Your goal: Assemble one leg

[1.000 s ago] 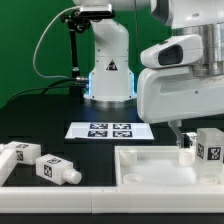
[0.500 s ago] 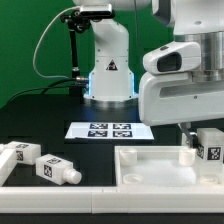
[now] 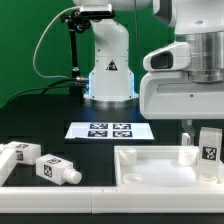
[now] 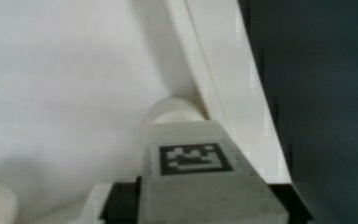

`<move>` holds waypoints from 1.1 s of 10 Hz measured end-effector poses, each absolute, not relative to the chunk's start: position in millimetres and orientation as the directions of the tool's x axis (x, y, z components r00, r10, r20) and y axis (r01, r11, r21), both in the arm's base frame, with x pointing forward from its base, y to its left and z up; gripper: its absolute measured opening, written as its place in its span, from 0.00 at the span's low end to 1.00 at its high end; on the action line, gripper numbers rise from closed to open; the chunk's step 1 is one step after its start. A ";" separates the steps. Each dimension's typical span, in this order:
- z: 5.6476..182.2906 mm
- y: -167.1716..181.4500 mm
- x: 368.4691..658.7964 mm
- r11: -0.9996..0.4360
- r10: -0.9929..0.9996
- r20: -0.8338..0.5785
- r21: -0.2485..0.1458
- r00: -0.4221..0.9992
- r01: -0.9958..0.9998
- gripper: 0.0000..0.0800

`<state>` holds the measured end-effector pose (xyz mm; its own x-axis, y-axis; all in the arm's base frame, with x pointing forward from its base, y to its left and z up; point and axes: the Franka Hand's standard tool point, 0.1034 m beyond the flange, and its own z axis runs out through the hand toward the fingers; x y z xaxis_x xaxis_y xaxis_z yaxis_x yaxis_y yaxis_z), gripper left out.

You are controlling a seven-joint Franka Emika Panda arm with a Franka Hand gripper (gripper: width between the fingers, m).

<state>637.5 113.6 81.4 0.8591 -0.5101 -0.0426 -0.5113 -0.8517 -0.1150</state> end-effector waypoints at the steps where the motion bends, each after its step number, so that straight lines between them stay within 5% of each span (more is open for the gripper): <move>1: 80.5 113.5 638.3 -0.753 -0.646 -0.057 -0.114 0.761 -0.648 0.36; 4: 79.1 120.9 638.5 -0.354 -0.926 -0.090 -0.121 0.365 -0.927 0.36; 6: 78.5 122.7 637.9 -0.263 -0.954 -0.110 -0.130 0.278 -0.956 0.36; 8: 77.9 122.8 637.7 -0.302 -0.943 -0.105 -0.134 0.317 -0.944 0.68; 9: 79.0 119.5 640.0 -0.480 -0.866 -0.070 -0.162 0.495 -0.862 0.77; 11: 80.8 122.3 639.4 -0.777 -0.621 0.006 -0.142 0.784 -0.614 0.80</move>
Offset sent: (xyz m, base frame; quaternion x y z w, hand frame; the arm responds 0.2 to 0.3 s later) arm -0.0027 0.0094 -0.0070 0.0535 0.0348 0.4344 0.8984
